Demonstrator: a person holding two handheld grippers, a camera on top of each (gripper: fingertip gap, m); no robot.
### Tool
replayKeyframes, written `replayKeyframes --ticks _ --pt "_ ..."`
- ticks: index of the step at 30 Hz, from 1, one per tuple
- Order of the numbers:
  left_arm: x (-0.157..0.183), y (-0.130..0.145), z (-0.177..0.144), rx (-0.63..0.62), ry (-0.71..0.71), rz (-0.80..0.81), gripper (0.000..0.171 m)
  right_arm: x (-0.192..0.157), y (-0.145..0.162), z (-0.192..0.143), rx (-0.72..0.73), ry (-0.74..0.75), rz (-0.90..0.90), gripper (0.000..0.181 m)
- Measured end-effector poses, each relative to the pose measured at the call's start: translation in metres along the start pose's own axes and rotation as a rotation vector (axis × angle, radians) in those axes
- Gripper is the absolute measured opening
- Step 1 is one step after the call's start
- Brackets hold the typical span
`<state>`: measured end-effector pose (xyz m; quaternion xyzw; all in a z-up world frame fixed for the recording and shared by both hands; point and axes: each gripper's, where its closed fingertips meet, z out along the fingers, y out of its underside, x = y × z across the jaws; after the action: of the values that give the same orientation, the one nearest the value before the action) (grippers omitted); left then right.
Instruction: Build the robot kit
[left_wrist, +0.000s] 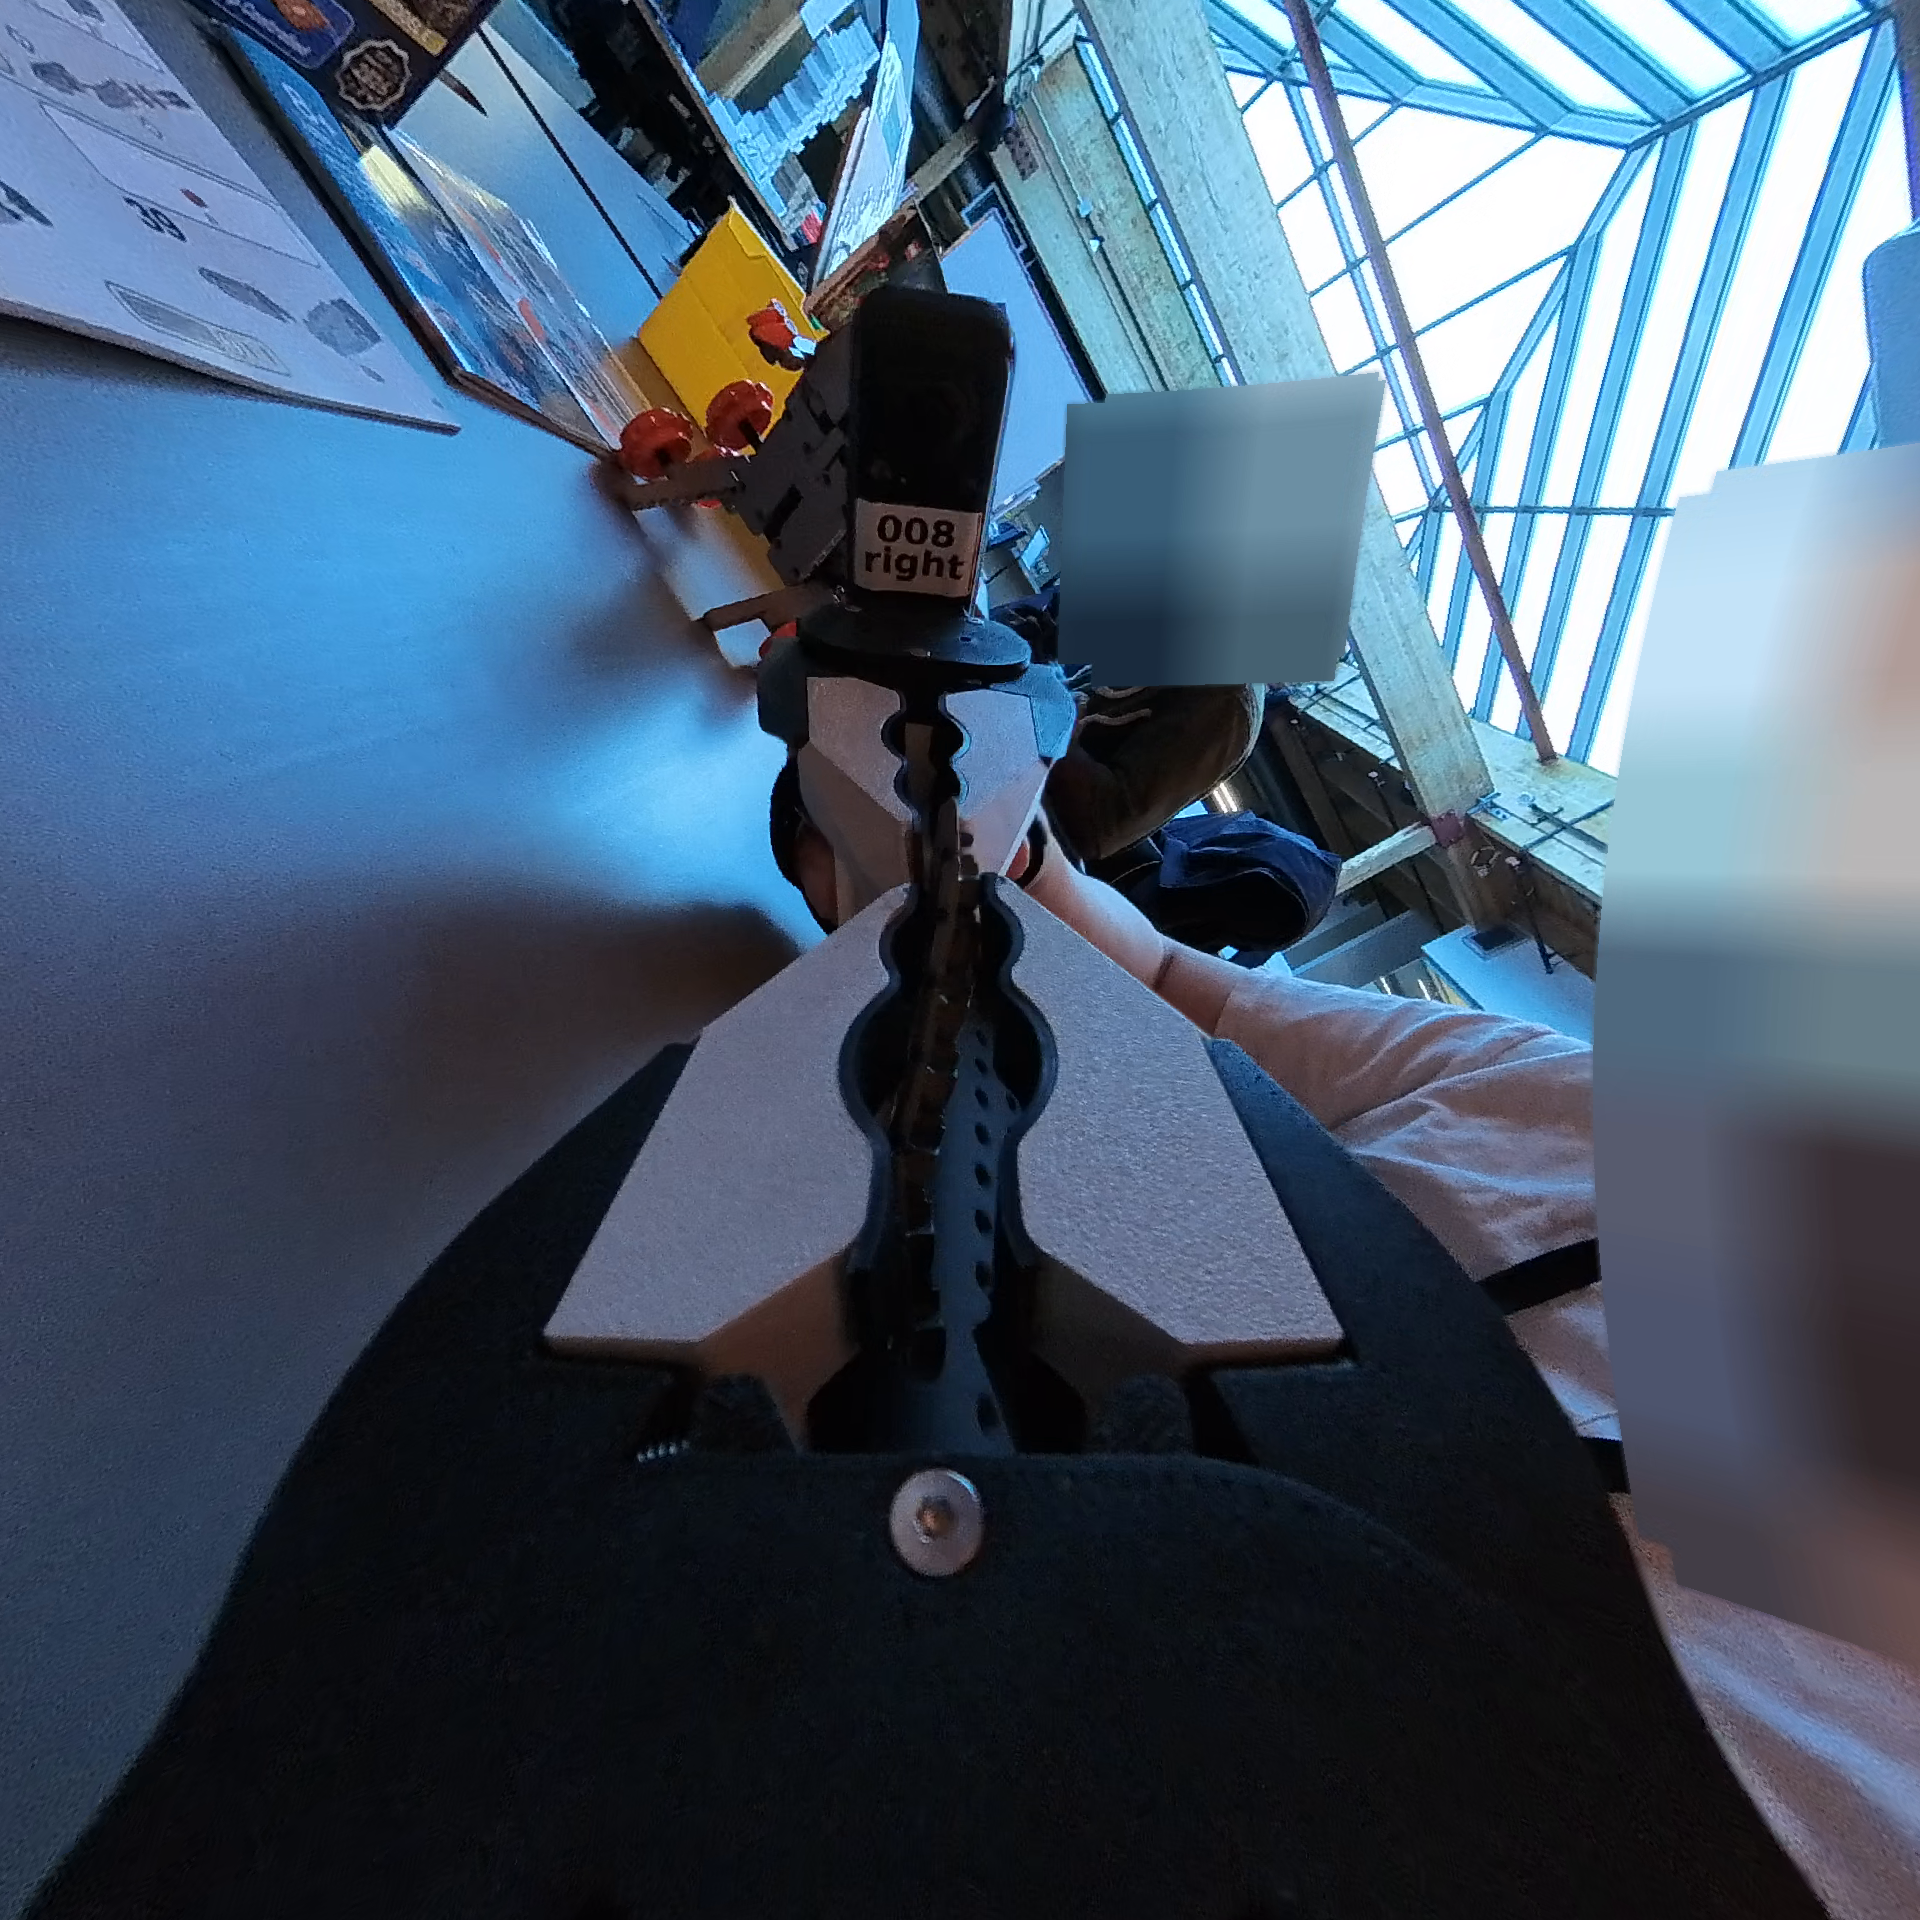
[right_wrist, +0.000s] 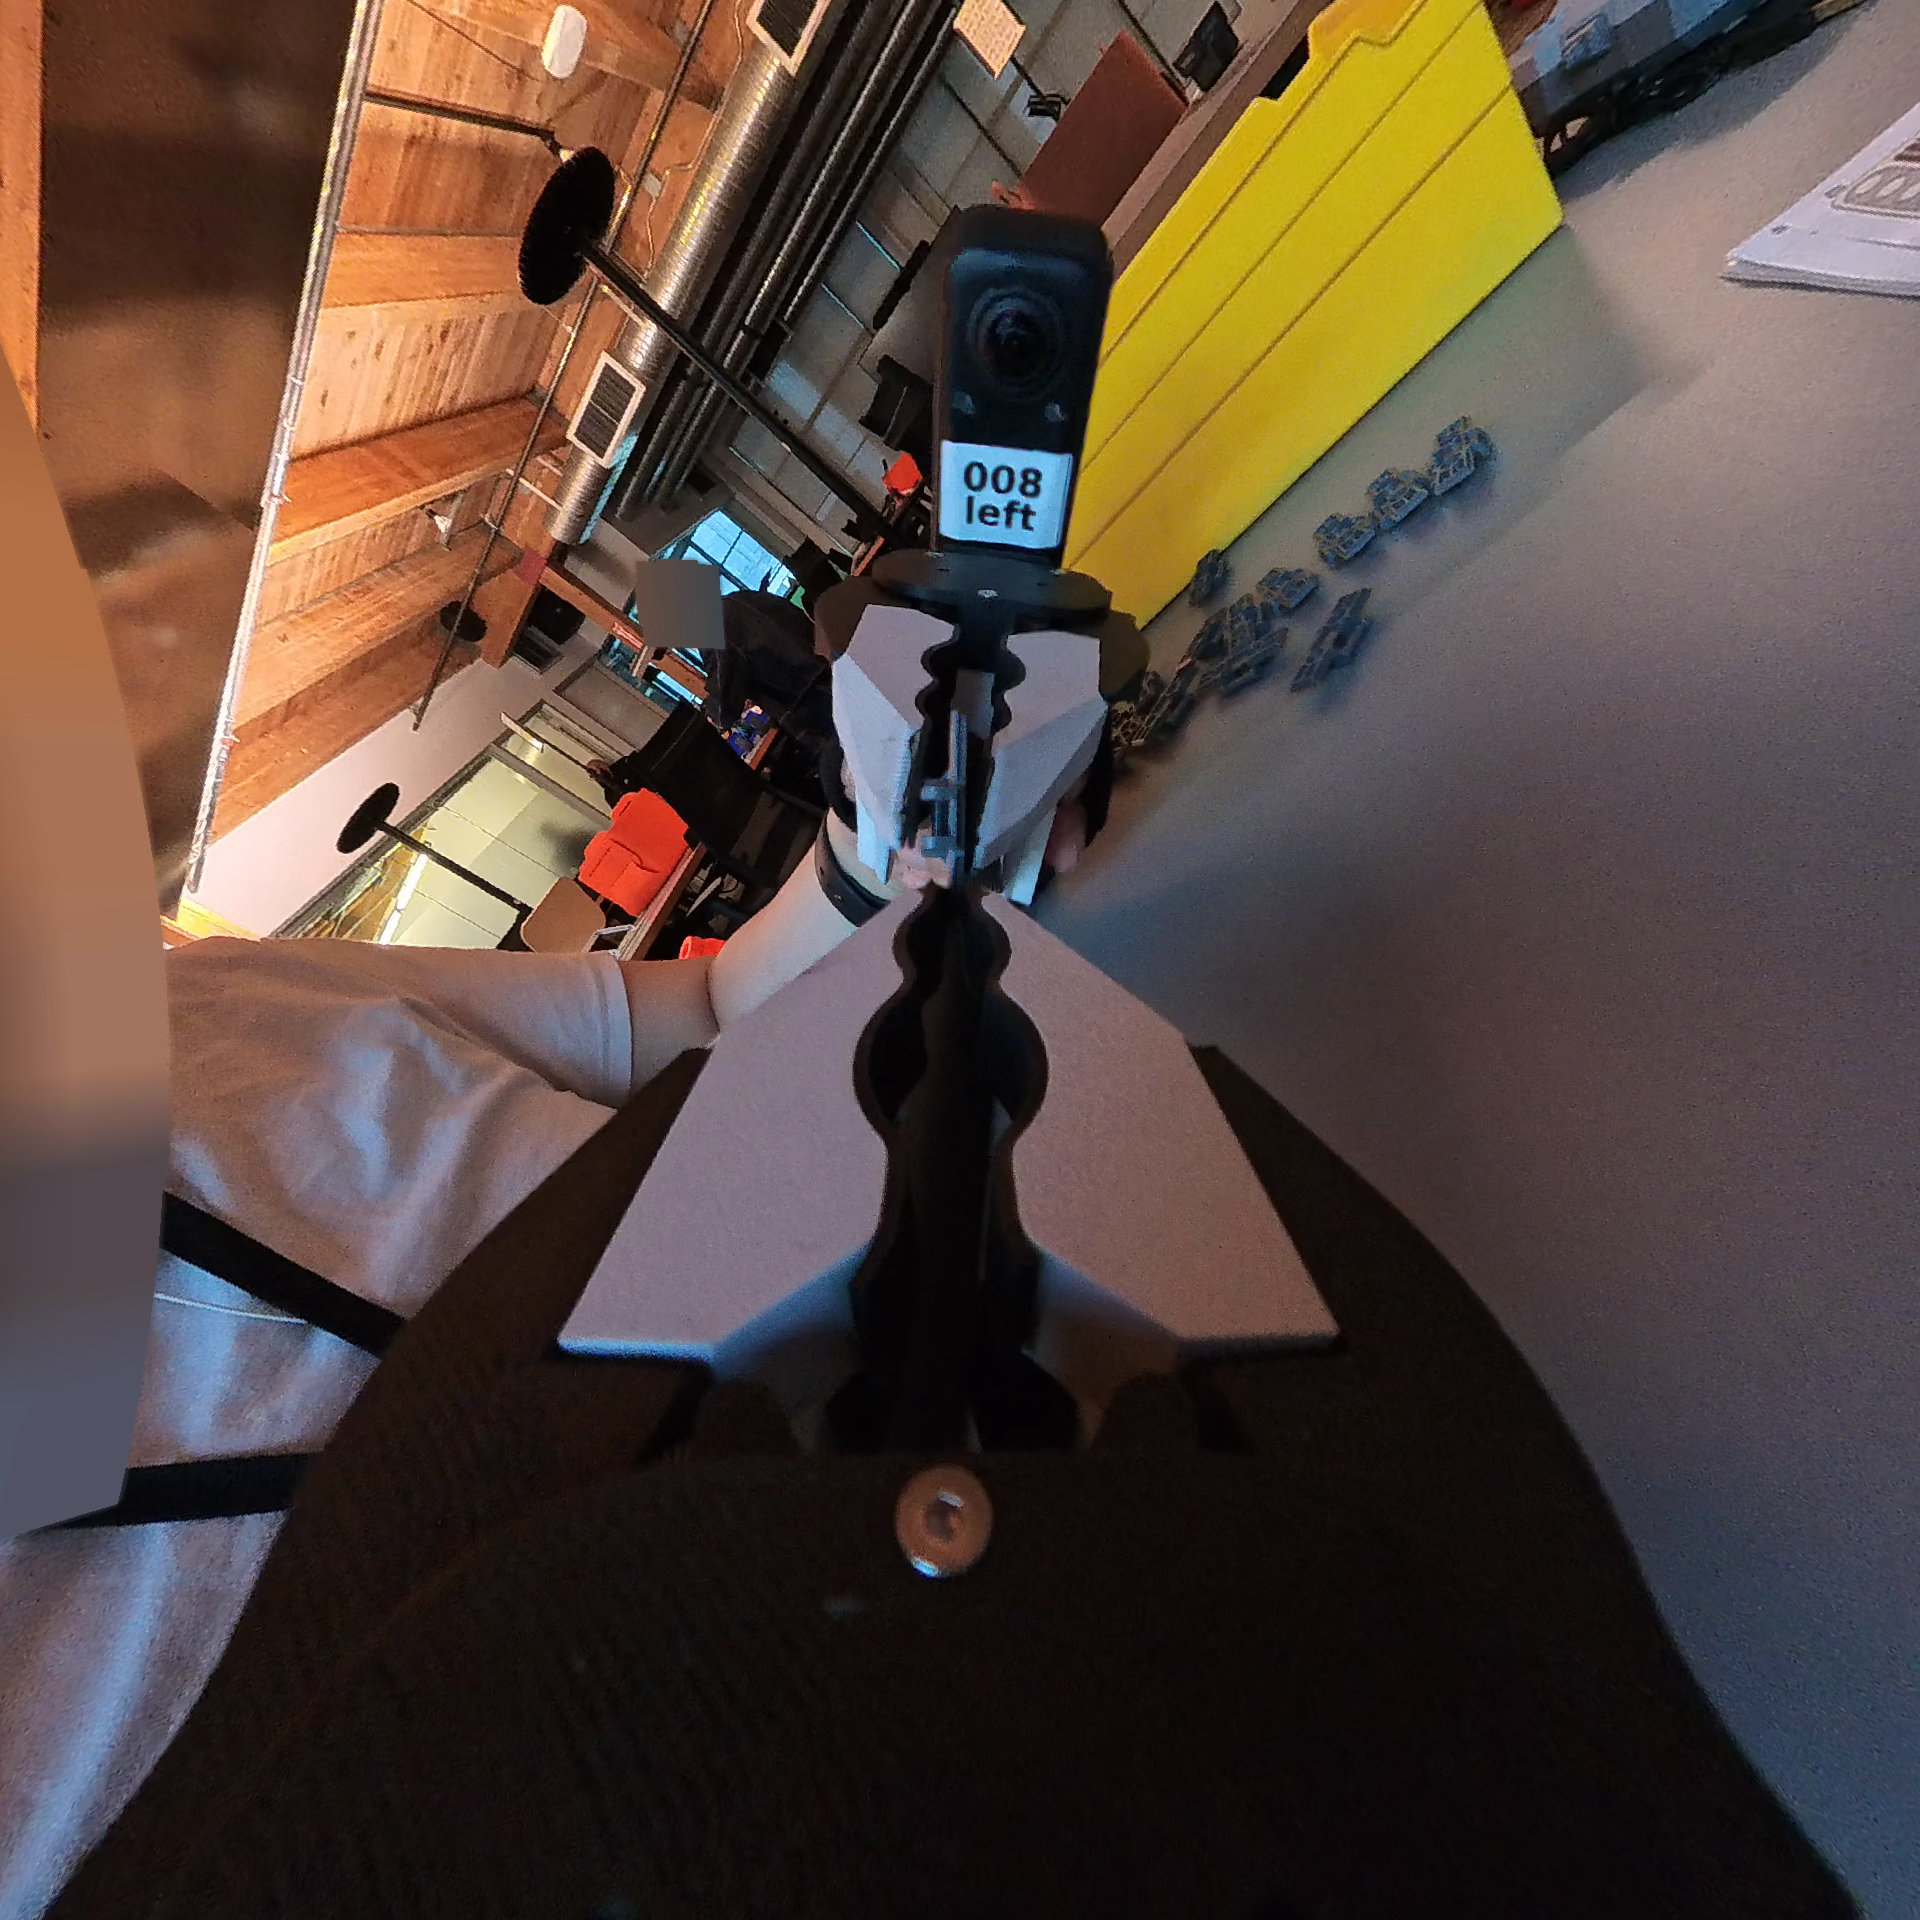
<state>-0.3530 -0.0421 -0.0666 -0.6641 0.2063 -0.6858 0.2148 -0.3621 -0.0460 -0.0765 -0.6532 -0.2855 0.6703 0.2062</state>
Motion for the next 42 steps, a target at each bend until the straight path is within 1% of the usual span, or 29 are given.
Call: replayKeyframes --ticks 5,10,11,12,13,15,16,18,20,22,23,26,28,30,32,34,36,38,39,40,42 --pt "-0.003 0.001 0.0 -0.008 -0.036 0.029 0.006 0.002 0.002 0.0 -0.008 0.004 0.002 0.0" --pt "-0.005 0.0 -0.002 0.0 -0.045 -0.008 0.006 0.005 0.002 0.001 -0.012 0.027 -0.035 0.001" --pt "-0.002 -0.004 -0.004 0.024 -0.042 0.001 0.006 0.004 0.002 0.001 -0.013 0.025 -0.046 0.007" --pt "0.002 -0.01 -0.007 0.052 -0.043 0.019 0.006 0.004 0.0 -0.001 -0.008 0.028 -0.063 0.015" --pt "0.007 -0.015 -0.013 0.08 -0.051 0.042 0.006 0.004 -0.004 -0.004 0.011 0.031 -0.089 0.018" --pt "0.027 -0.031 -0.031 0.178 -0.051 0.087 0.006 0.008 -0.014 -0.012 0.056 0.065 -0.151 0.018" --pt "0.04 -0.036 -0.043 0.229 -0.05 0.104 0.006 0.016 -0.018 -0.015 0.065 0.114 -0.188 0.018" --pt "0.065 -0.037 -0.067 0.261 -0.078 0.136 0.006 0.033 -0.022 -0.013 0.042 0.218 -0.241 0.017" --pt "0.084 -0.034 -0.093 0.261 -0.186 0.208 0.006 0.032 -0.018 0.01 -0.041 0.207 -0.278 0.012" --pt "0.101 -0.035 -0.122 0.295 -0.304 0.292 0.005 0.026 -0.008 0.046 -0.157 0.163 -0.351 0.01" --pt "0.111 -0.036 -0.135 0.326 -0.334 0.318 0.006 0.023 -0.001 0.066 -0.219 0.138 -0.392 0.009" --pt "0.133 -0.03 -0.162 0.383 -0.35 0.322 0.006 0.024 0.024 0.12 -0.409 0.1 -0.457 0.008" --pt "0.139 -0.025 -0.174 0.413 -0.358 0.307 0.006 0.019 0.041 0.146 -0.499 0.082 -0.501 0.009" --pt "0.144 -0.019 -0.183 0.426 -0.363 0.309 0.006 0.016 0.059 0.159 -0.598 0.095 -0.653 0.014" --pt "0.145 -0.015 -0.19 0.435 -0.374 0.303 0.006 0.015 0.074 0.16 -0.678 0.112 -0.874 0.018" --pt "0.144 -0.012 -0.192 0.428 -0.371 0.292 0.006 0.013 0.077 0.158 -0.694 0.14 -1.108 0.02" --pt "0.143 -0.009 -0.192 0.416 -0.365 0.28 0.006 0.014 0.082 0.155 -0.734 0.154 -1.305 0.02" --pt "0.145 -0.007 -0.191 0.402 -0.359 0.28 0.006 0.017 0.085 0.154 -0.761 0.161 -1.492 0.017" --pt "0.147 -0.006 -0.191 0.395 -0.36 0.283 0.006 0.015 0.086 0.156 -0.751 0.155 -1.591 0.012" --pt "0.149 -0.004 -0.191 0.389 -0.365 0.285 0.006 0.016 0.084 0.158 -0.744 0.174 -1.671 0.014" --pt "0.154 -0.001 -0.193 0.374 -0.386 0.29 0.006 0.02 0.083 0.16 -0.753 0.204 -1.721 0.017"
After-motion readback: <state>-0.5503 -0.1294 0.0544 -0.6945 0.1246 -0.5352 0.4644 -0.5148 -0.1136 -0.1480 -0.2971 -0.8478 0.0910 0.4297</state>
